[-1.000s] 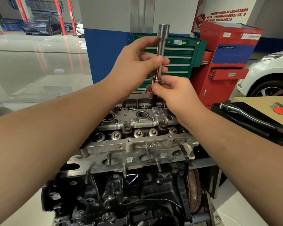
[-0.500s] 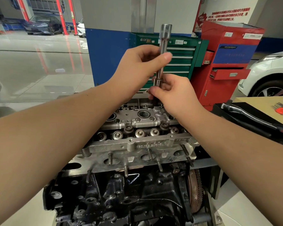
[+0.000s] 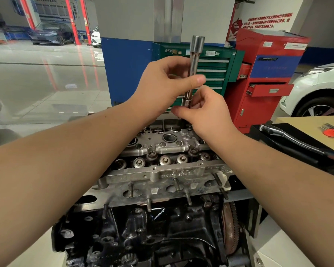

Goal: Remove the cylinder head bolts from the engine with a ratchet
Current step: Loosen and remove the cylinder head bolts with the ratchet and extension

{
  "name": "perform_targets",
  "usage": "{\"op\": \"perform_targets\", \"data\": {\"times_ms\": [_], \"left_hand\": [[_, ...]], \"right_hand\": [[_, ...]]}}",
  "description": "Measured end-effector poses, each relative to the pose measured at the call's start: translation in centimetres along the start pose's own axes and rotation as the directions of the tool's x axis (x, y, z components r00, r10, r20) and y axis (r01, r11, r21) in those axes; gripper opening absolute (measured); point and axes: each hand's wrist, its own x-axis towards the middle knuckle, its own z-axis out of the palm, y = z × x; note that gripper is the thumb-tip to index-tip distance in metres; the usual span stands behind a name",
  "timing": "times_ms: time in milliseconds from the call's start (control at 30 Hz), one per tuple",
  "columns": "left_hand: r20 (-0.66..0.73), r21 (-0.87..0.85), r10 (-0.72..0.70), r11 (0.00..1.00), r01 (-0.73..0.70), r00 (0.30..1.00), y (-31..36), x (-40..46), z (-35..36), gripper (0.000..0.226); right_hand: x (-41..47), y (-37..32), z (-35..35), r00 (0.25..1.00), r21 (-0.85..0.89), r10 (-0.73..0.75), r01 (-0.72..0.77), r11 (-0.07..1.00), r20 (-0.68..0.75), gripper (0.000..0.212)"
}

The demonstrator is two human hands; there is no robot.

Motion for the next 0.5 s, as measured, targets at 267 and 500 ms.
{"op": "perform_targets", "data": {"times_ms": [267, 500], "left_hand": [[0.002, 0.09, 0.006, 0.996, -0.006, 1.0, 0.2, 0.39, -0.19, 0.023], [0.039, -0.041, -0.014, 0.999, 0.015, 0.999, 0.32, 0.28, 0.12, 0.023]], "right_hand": [[-0.31, 0.03, -0.51, 0.984, 0.138, -0.016, -0.009, 0.99, 0.178, 0.006], [-0.14, 0.17, -0.29, 0.992, 0.138, 0.026, -0.043, 0.989, 0.127, 0.006]]}}
